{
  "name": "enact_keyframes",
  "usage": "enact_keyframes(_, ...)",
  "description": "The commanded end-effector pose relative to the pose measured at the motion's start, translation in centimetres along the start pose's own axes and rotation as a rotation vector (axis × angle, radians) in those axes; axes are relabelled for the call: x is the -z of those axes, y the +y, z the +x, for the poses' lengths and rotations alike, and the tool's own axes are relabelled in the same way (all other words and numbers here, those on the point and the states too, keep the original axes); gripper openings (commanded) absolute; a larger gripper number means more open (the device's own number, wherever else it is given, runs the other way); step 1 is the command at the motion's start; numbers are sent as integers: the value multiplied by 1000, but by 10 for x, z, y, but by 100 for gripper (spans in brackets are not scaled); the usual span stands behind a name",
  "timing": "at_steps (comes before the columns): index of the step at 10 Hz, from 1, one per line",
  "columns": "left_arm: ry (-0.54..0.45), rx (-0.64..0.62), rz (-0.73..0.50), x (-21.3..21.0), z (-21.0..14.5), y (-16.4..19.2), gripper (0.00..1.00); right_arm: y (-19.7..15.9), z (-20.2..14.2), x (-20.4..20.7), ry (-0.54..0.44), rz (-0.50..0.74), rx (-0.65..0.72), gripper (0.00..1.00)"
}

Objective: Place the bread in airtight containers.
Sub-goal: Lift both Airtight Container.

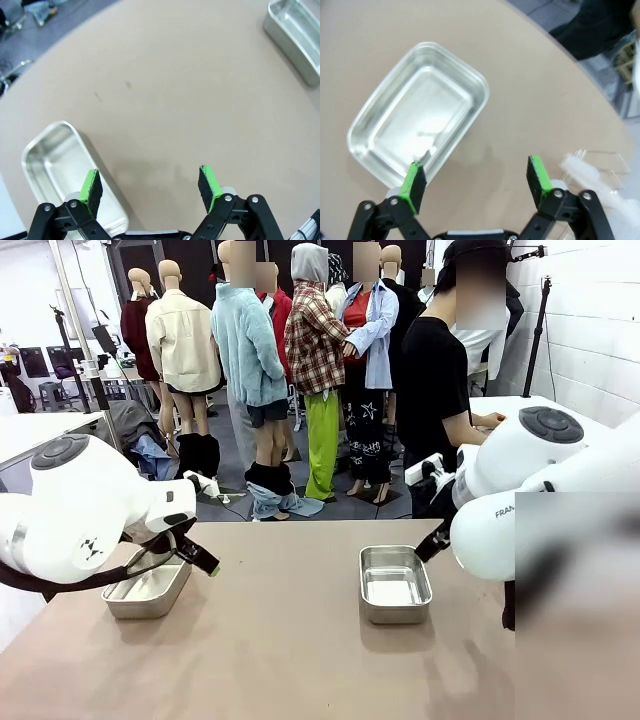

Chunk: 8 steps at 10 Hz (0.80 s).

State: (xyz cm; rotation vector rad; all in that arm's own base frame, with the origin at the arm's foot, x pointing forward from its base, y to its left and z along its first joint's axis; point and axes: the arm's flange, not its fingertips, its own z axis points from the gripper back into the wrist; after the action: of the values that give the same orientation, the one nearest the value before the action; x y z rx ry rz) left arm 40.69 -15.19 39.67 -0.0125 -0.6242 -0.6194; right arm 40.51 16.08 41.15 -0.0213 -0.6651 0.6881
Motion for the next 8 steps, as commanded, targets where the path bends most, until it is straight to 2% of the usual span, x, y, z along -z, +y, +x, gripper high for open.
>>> enact_keyframes(1,-96,26,95,-47,19,31,100,-30,20,-50,-108,-112,2,100)
enact_keyframes(2,-137,17,157,-73,25,55,100,-58,17,-85,-139,-228,38,100)
enact_keyframes(3,-166,-18,231,-100,25,87,100,-93,-3,-123,-146,-338,128,100)
enact_keyframes(4,-174,-68,249,-120,18,122,100,-133,-34,-155,-130,-438,235,100)
enact_keyframes(5,-146,-123,245,-124,5,153,100,-169,-74,-184,-152,-470,338,100)
enact_keyframes(6,-114,-144,241,-121,-13,173,100,-190,-110,-201,-126,-540,454,100)
enact_keyframes(8,-94,-194,196,-115,-37,200,100,-215,-173,-208,-75,-558,632,100)
